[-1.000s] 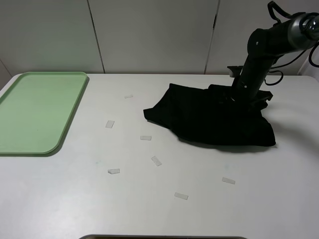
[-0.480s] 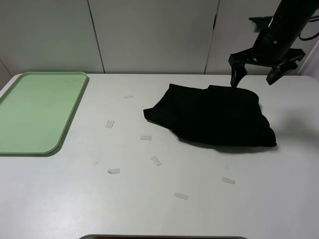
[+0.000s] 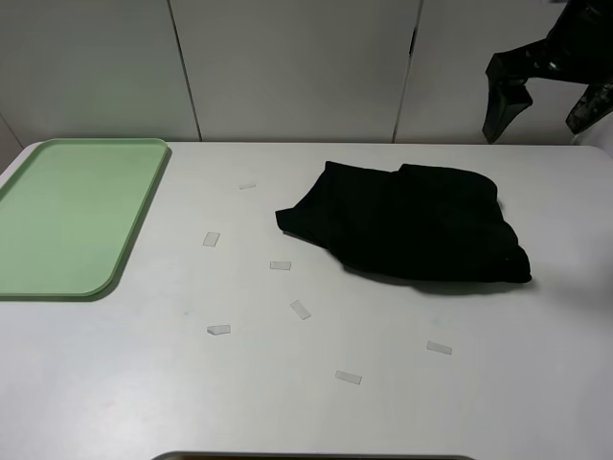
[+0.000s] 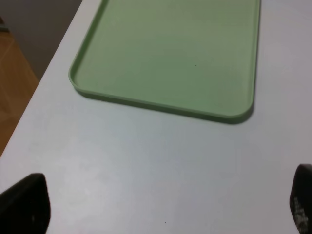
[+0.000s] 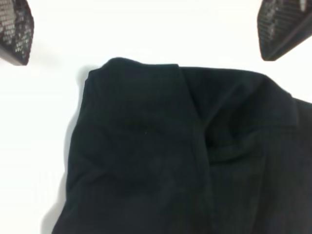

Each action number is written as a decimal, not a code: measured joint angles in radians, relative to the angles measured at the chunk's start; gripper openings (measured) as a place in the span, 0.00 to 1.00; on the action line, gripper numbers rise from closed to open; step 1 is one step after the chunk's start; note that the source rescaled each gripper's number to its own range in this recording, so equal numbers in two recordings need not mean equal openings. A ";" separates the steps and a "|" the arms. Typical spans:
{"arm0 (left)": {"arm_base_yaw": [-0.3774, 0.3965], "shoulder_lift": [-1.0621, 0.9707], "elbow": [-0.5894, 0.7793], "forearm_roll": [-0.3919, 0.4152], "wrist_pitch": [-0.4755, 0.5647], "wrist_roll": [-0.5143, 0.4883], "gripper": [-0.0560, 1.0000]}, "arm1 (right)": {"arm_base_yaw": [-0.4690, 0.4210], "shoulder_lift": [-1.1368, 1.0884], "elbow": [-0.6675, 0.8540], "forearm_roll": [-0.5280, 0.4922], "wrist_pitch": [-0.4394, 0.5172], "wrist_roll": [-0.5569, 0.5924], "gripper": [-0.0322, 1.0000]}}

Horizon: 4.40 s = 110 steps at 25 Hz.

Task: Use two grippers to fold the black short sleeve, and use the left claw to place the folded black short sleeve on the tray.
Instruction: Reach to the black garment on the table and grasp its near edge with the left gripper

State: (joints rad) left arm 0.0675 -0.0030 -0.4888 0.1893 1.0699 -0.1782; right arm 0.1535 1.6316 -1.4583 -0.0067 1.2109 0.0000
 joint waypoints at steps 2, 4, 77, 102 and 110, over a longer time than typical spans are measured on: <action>0.000 0.000 0.000 0.000 0.000 0.000 0.98 | 0.000 -0.058 0.045 0.000 0.000 0.000 1.00; 0.000 0.000 0.000 0.000 0.000 0.000 0.98 | 0.000 -0.119 0.101 0.000 0.001 0.000 1.00; 0.000 0.000 0.000 0.000 0.001 0.000 0.98 | -0.229 -1.636 0.961 0.007 -0.178 0.085 1.00; 0.000 0.074 -0.025 -0.028 0.005 0.004 1.00 | -0.229 -1.636 0.961 0.007 -0.178 0.085 1.00; 0.000 0.434 -0.170 -0.141 -0.030 0.123 1.00 | -0.229 -1.636 0.961 0.007 -0.178 0.085 1.00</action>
State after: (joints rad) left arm 0.0675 0.4312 -0.6588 0.0486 1.0394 -0.0554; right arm -0.0756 -0.0049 -0.4972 0.0000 1.0332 0.0848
